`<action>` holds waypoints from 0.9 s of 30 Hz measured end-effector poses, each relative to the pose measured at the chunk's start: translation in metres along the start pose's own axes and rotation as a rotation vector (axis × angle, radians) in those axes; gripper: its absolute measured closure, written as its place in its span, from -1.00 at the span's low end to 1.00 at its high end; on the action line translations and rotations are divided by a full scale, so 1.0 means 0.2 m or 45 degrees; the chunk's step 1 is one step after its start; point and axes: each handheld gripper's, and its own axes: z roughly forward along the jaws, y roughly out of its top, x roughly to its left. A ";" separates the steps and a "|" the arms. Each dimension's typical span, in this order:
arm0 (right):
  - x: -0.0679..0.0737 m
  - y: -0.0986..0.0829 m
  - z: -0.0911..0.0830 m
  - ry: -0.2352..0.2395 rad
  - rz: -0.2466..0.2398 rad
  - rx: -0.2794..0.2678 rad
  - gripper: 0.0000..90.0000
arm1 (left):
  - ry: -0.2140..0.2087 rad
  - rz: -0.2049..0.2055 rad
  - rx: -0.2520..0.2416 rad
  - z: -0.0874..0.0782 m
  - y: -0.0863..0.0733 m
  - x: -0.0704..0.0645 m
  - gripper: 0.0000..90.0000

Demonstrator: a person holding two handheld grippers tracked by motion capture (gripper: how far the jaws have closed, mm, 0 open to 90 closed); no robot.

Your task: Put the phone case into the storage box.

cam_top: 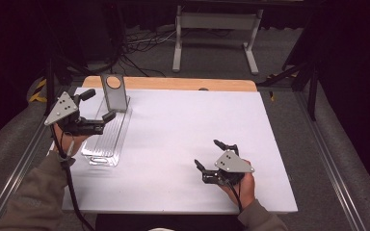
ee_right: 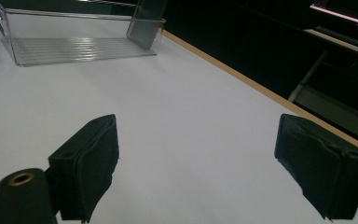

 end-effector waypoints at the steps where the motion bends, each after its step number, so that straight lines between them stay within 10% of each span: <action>1: 0.00 0.00 0.00 -0.001 0.001 -0.001 -0.69 | 0.003 0.001 -0.005 0.00 0.00 -0.01 -0.92; 27: -0.01 0.02 -0.04 -0.012 0.005 -0.029 -0.68 | -0.046 0.019 -0.043 -0.07 0.00 -0.12 -0.91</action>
